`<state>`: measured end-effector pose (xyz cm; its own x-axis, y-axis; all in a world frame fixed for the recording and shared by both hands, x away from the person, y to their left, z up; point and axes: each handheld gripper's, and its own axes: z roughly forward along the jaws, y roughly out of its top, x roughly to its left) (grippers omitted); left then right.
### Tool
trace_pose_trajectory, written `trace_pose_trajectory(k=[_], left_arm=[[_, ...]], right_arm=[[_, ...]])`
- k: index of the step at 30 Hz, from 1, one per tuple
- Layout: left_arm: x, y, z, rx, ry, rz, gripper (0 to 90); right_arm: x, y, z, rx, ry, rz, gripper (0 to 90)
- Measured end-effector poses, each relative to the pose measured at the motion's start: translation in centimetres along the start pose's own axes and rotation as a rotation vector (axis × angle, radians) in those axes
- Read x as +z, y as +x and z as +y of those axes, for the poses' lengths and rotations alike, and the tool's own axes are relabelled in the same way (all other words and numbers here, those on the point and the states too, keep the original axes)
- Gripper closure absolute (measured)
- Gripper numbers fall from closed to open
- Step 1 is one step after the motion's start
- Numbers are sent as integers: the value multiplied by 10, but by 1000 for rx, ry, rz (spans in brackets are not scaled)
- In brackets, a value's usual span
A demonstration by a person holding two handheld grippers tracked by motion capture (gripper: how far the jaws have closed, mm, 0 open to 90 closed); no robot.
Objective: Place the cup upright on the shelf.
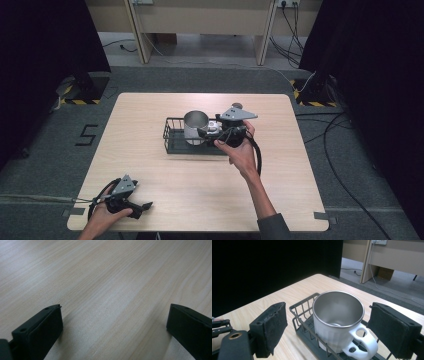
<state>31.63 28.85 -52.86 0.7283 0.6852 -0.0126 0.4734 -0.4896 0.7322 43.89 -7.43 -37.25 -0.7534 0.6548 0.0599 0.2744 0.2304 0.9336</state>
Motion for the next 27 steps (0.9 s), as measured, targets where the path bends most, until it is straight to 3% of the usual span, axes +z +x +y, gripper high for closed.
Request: trace_pose_trajectory(k=[27], left_arm=[[0,0,0,0,-2,0,0]], right_arm=[[-33,-2,-32,32,-9,-4,151]])
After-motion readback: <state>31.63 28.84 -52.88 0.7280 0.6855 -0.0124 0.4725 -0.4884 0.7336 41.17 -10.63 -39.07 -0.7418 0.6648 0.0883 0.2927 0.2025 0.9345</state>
